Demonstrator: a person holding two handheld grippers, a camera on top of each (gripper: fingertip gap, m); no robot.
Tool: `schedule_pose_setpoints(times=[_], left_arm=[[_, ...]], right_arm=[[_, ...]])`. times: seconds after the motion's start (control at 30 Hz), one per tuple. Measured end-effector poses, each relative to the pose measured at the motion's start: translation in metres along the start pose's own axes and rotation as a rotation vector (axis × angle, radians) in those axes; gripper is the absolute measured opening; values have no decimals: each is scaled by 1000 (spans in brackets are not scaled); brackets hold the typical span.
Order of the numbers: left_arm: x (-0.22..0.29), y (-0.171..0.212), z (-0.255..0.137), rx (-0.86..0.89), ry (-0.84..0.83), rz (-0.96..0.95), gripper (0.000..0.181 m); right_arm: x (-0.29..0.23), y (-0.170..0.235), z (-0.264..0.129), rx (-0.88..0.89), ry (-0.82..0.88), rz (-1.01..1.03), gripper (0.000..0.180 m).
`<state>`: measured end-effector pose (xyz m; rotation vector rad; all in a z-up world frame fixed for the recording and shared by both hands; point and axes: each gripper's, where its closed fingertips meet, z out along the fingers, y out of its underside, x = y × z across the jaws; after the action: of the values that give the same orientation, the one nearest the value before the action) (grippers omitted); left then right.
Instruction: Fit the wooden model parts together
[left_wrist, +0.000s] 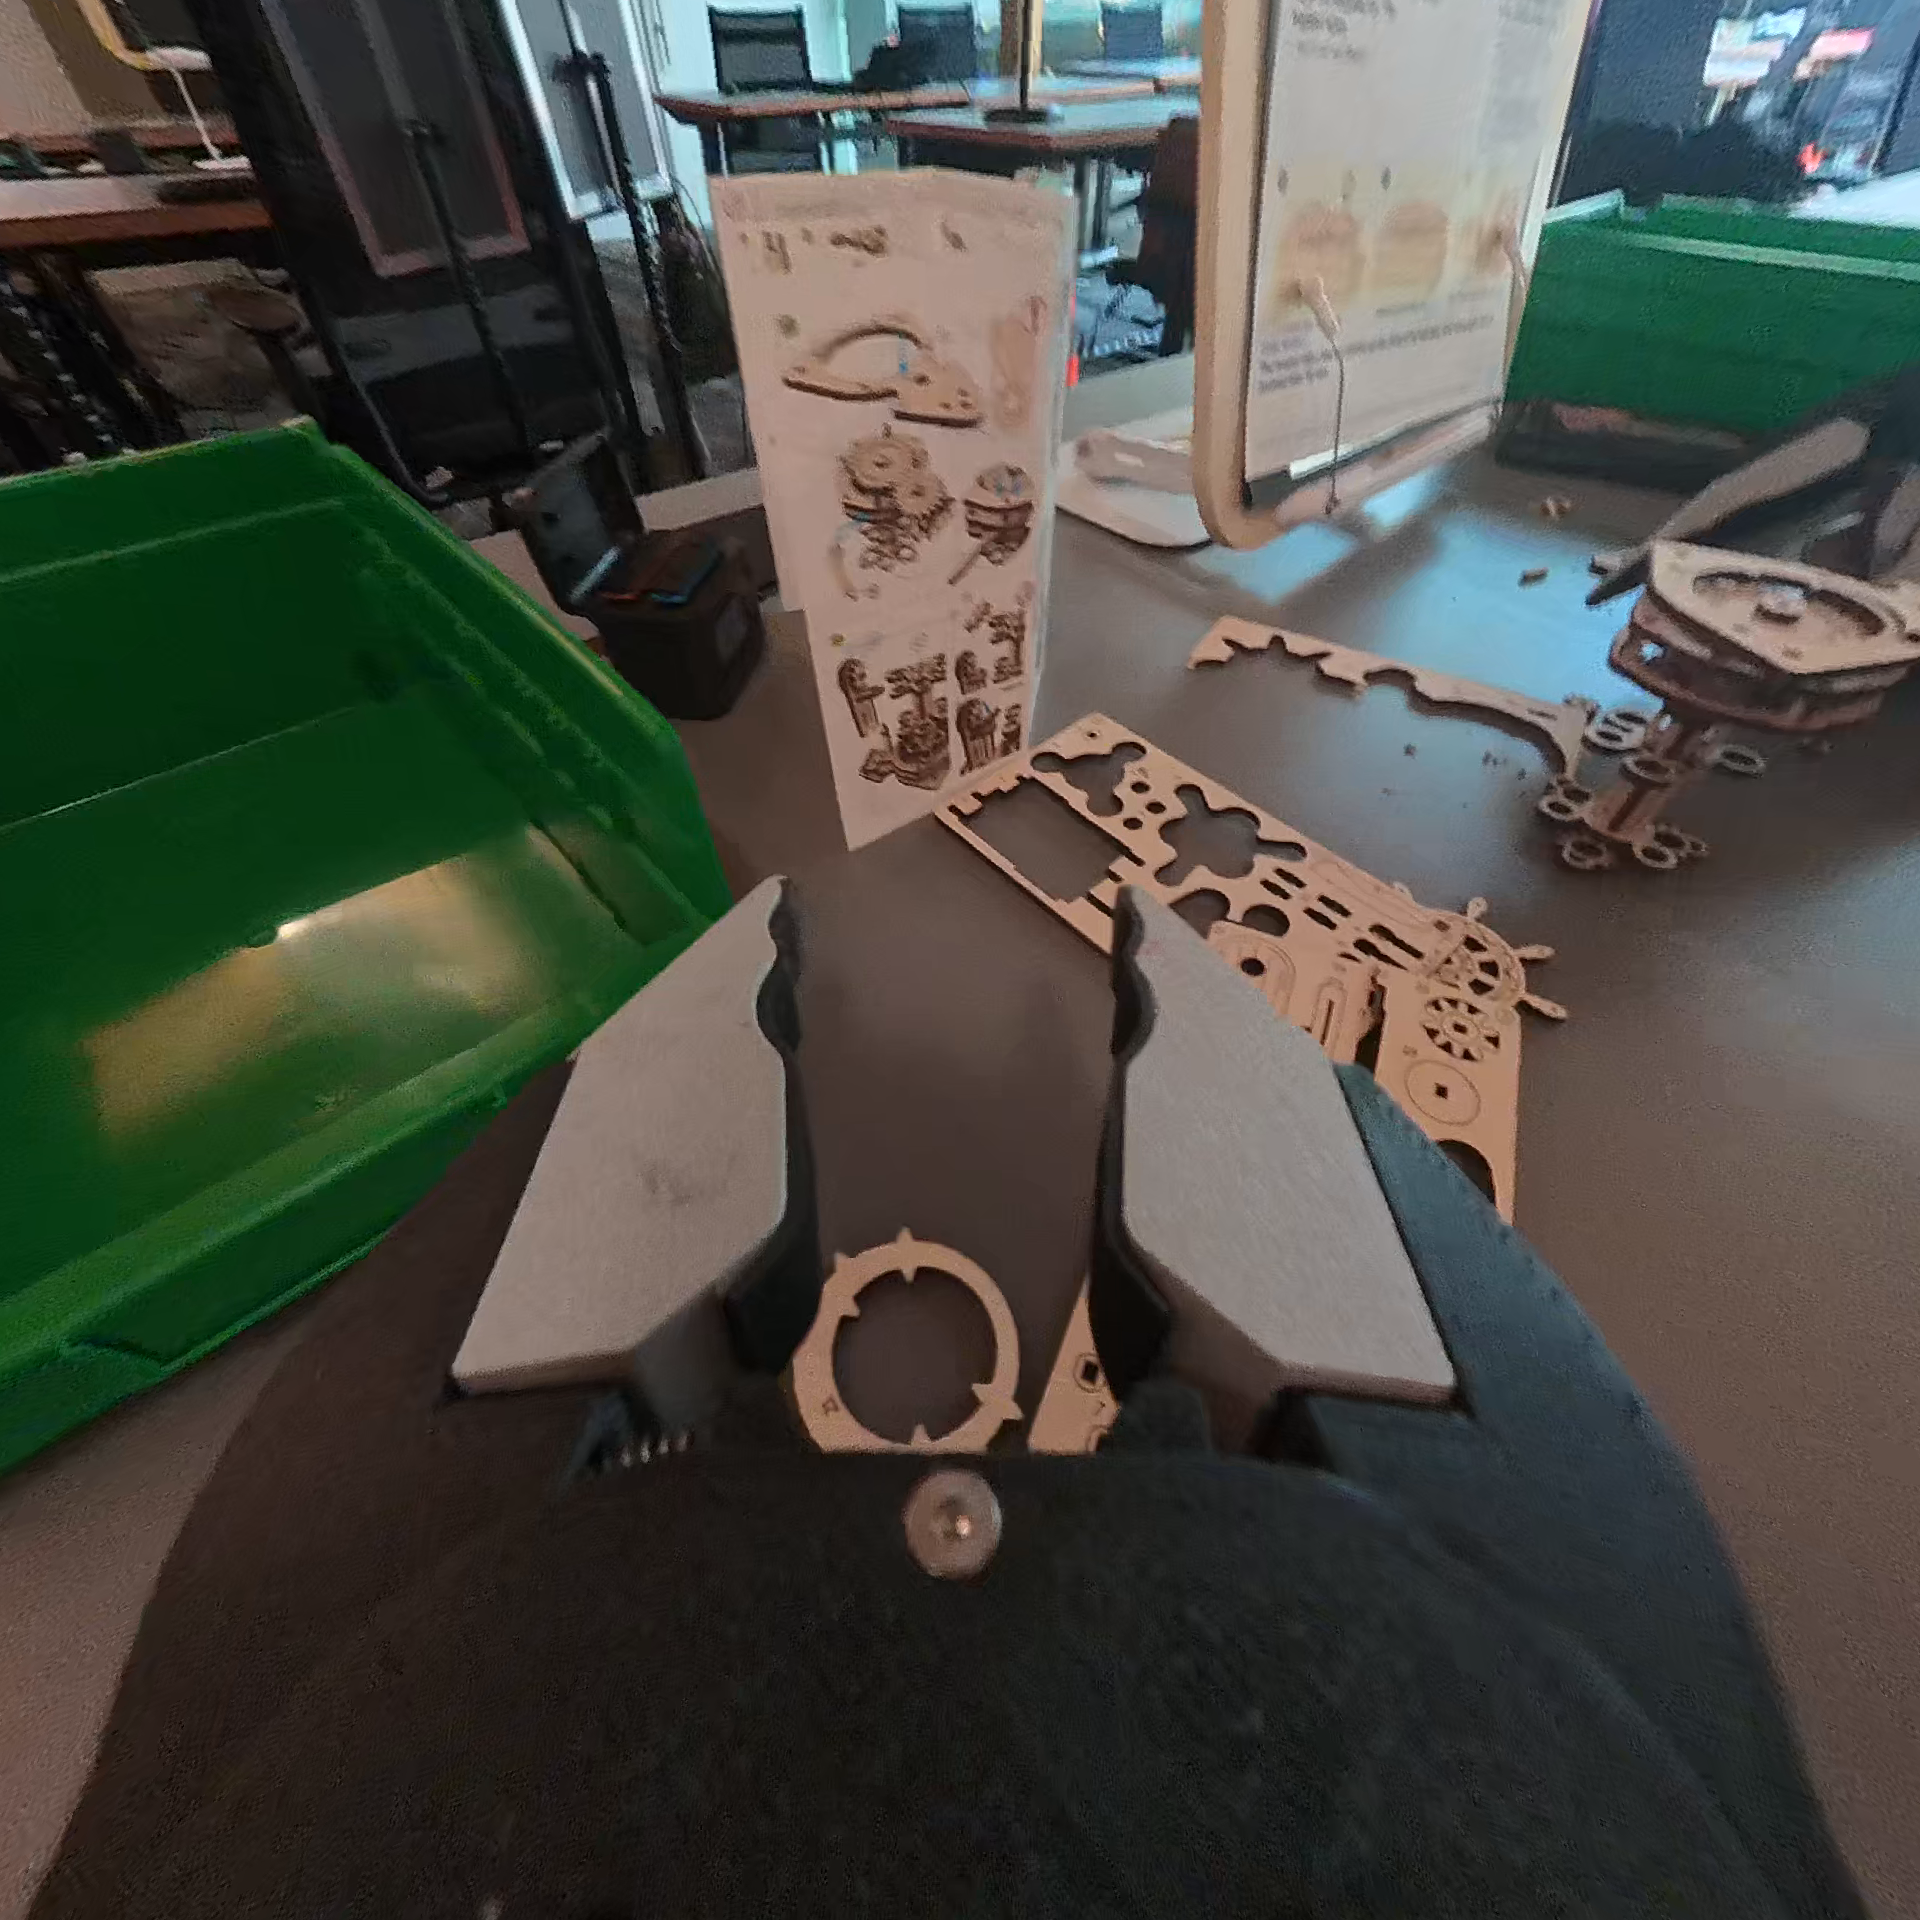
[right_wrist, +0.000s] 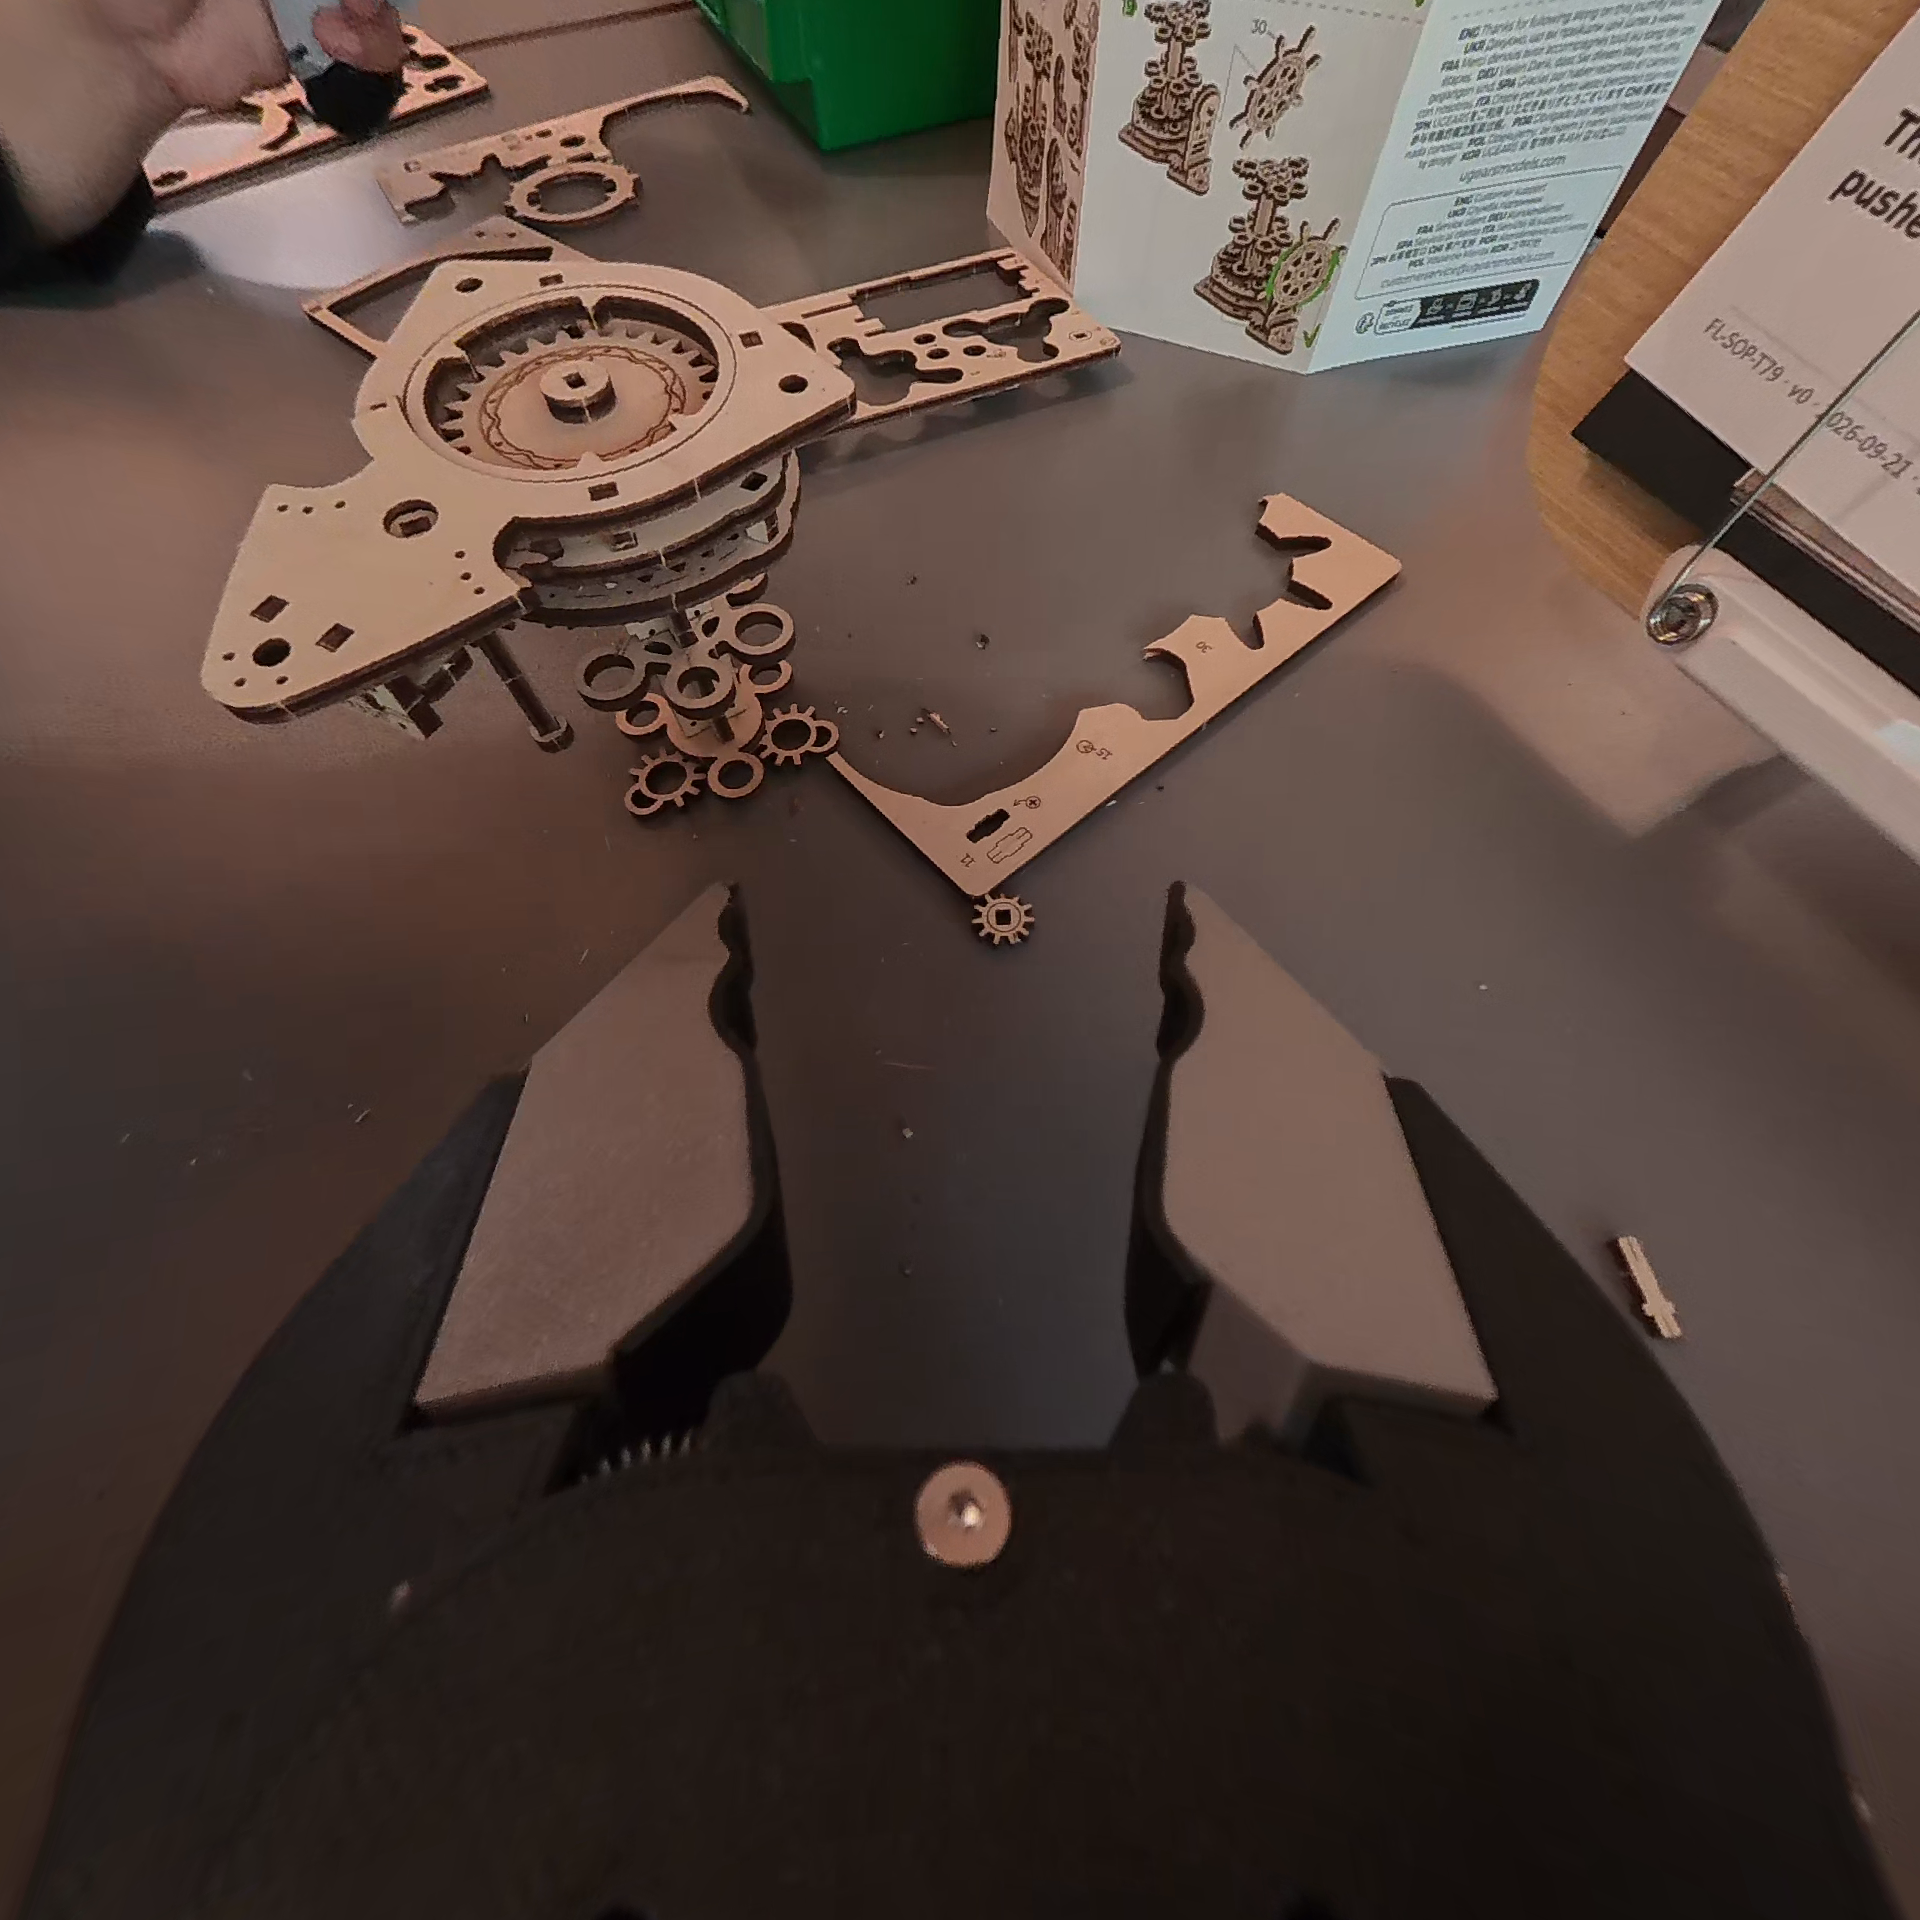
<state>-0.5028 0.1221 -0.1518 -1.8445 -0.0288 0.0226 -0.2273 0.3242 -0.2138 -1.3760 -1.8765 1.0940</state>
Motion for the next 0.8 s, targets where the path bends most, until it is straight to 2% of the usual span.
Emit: schedule_pose_setpoints(times=[0.17,0.3,0.37,0.63,0.8], left_arm=[[-7,-12,-9,80,-31,-5,59],[26,-17,-16,96,77,-22,73],[37,-12,-23,68,71,19,71],[75,43,-85,-145,74,-33,69],[67,85,-155,-273,-122,-11,65]], right_arm=[[3,-1,-1,9,21,0,77],[7,0,-2,7,67,-5,77],[9,0,-4,11,85,-7,77],[15,-3,-13,59,99,45,76],[15,-2,-15,63,97,51,75]])
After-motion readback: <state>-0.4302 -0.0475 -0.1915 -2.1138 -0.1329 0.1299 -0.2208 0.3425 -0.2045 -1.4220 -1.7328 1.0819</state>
